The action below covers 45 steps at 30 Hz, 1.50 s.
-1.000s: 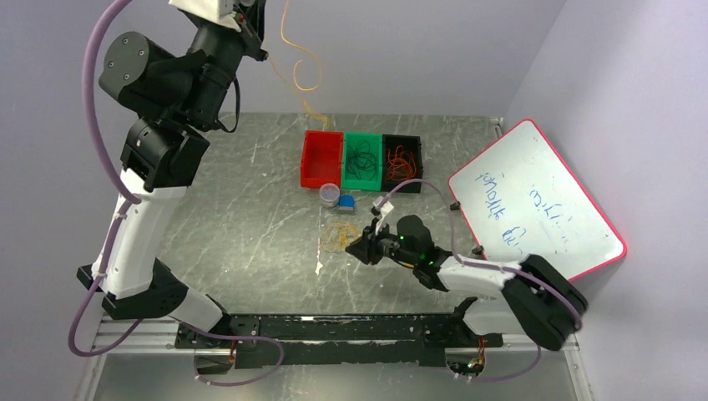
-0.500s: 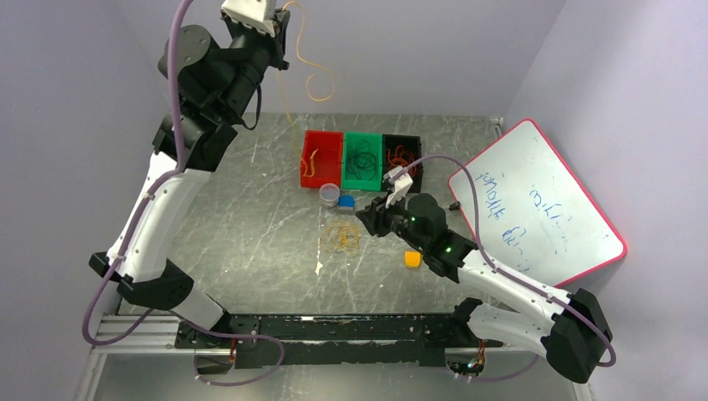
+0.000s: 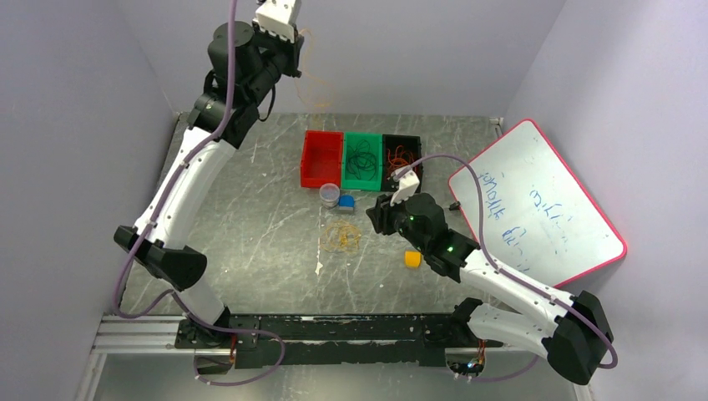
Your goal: Untangle the cables
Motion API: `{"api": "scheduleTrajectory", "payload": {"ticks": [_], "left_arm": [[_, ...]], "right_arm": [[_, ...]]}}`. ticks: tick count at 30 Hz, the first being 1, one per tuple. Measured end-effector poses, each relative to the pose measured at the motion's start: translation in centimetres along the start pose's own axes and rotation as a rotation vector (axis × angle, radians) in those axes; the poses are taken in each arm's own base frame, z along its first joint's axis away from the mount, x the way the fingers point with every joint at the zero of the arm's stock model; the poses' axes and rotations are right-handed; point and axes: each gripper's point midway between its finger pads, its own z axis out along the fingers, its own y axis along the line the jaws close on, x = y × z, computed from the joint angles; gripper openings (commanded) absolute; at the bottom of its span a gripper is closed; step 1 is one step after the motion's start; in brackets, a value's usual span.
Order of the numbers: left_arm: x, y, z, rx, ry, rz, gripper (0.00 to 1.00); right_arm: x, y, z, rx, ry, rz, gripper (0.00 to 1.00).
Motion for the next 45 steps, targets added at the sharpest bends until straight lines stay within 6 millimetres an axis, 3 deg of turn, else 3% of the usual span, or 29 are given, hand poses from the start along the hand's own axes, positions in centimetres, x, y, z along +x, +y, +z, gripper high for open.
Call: {"api": "scheduleTrajectory", "payload": {"ticks": [5,10,17,20,27,37,45], "left_arm": [[4.7,-0.3,1.5,0.024,0.091,-0.006,0.07],[11.0,0.0,2.6,0.032,0.211,-0.024,0.07],[18.3,0.1,3.0,0.038,0.35,-0.056,0.07],[19.5,0.4,3.1,0.035,0.373,-0.067,0.07],[20.2,1.2,3.8,0.021,0.367,-0.078,0.07],[27.3,0.5,5.5,0.034,0.484,-0.083,0.07],[29.7,2.0,5.5,-0.06,0.539,-0.057,0.07]], "right_arm": [[0.1,-0.4,0.0,0.021,0.002,0.007,0.4],[-0.1,-0.4,-0.3,0.027,-0.009,0.025,0.4],[-0.2,-0.7,-0.6,0.044,-0.016,0.038,0.4],[0.1,-0.9,-0.6,0.05,-0.009,0.042,0.4],[0.3,-1.0,-0.6,0.058,-0.008,0.049,0.4],[0.2,-1.4,-0.7,0.08,-0.011,0.051,0.41],[0.7,-1.6,-0.8,0.089,0.009,0.043,0.41]]}}
